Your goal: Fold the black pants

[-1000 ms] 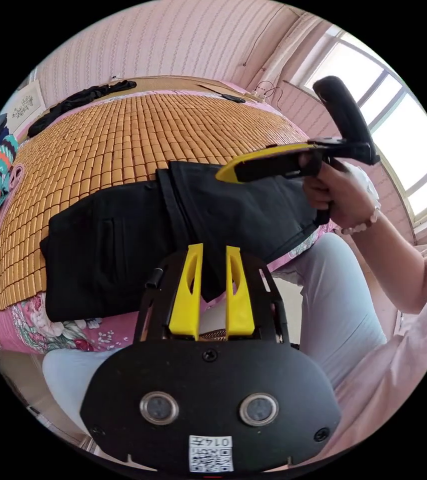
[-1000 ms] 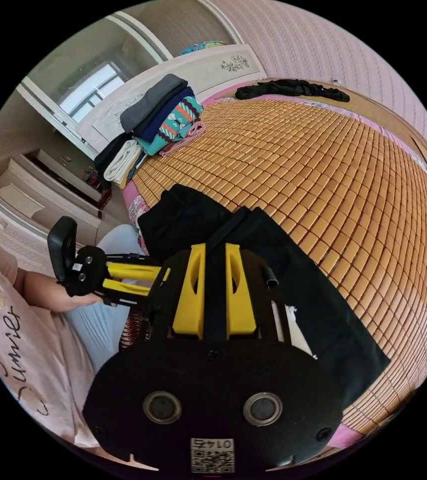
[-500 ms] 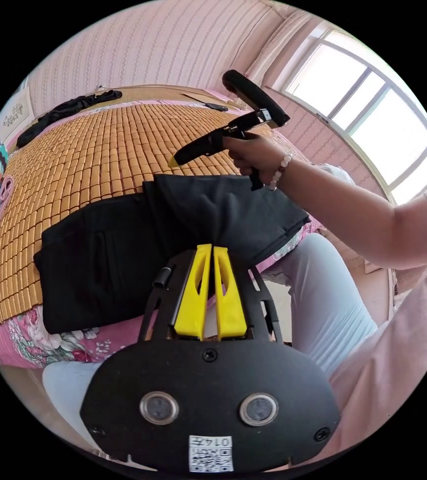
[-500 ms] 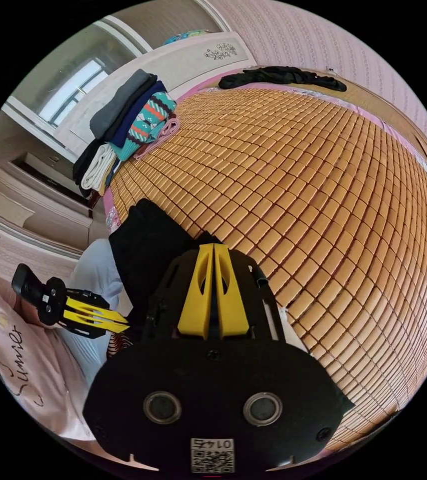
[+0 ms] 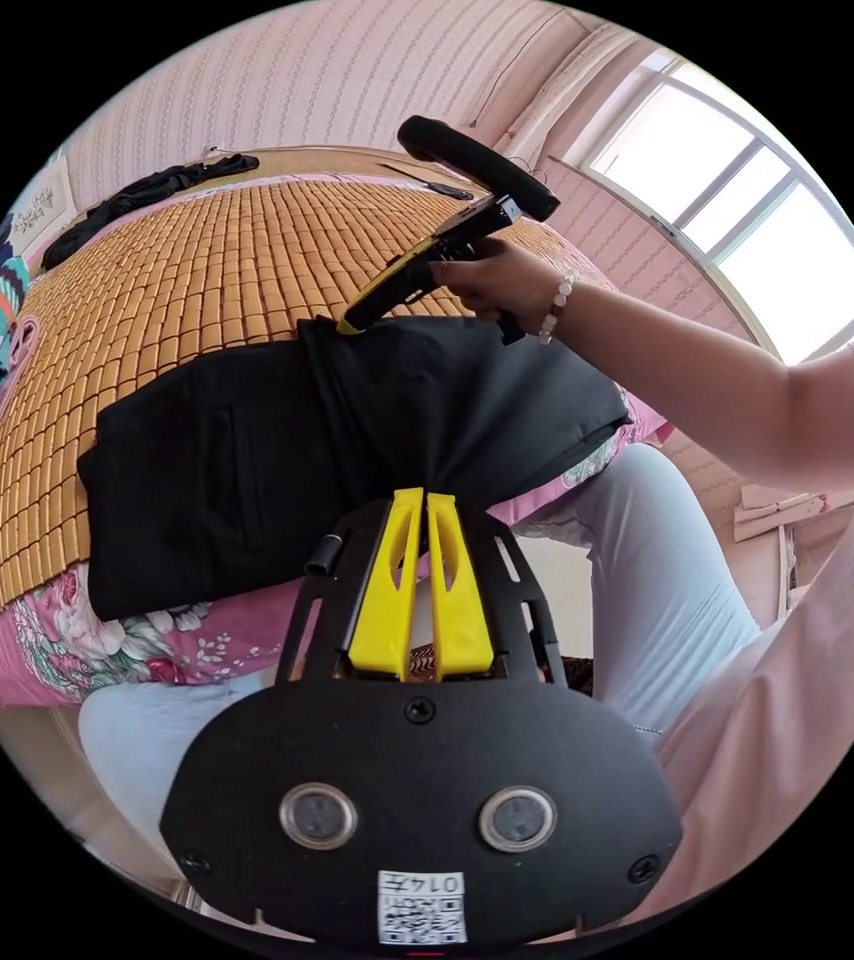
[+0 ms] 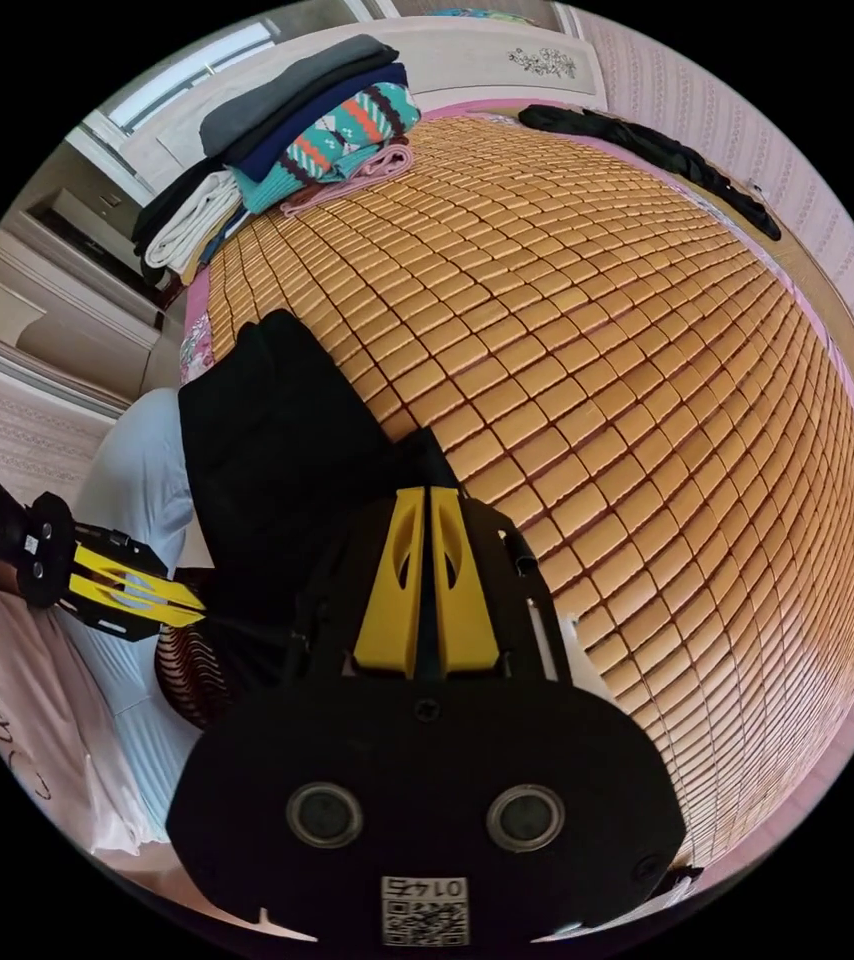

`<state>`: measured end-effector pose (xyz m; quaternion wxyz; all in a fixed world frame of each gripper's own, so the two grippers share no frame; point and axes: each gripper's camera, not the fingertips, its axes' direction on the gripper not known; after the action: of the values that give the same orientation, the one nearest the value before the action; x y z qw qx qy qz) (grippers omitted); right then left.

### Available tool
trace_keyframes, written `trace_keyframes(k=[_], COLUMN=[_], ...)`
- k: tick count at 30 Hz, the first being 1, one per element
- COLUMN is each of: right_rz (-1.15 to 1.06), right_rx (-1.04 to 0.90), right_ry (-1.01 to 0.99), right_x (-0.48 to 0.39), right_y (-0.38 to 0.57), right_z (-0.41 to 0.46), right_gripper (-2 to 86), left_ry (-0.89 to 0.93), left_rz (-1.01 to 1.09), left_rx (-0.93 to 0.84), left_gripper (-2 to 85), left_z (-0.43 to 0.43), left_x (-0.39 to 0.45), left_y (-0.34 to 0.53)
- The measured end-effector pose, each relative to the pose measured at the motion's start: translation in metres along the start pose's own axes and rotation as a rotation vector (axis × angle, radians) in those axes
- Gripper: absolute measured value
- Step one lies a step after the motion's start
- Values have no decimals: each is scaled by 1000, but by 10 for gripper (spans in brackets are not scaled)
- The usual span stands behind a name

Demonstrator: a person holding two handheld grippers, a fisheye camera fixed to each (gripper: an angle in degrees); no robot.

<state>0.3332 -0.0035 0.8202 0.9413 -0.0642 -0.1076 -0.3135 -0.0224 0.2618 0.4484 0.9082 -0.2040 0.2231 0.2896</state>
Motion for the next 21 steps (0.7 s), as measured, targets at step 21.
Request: trace_keyframes(k=[21], right_rz=[-43], right_rx=[6], right_ry=[10], right_x=[24], right_y=[-63], right_z=[44], right_gripper=[56], left_ry=[-14], left_rz=[-190], left_rx=[-22], left_gripper=[88], left_z=[-41], left_x=[-43], left_y=[22])
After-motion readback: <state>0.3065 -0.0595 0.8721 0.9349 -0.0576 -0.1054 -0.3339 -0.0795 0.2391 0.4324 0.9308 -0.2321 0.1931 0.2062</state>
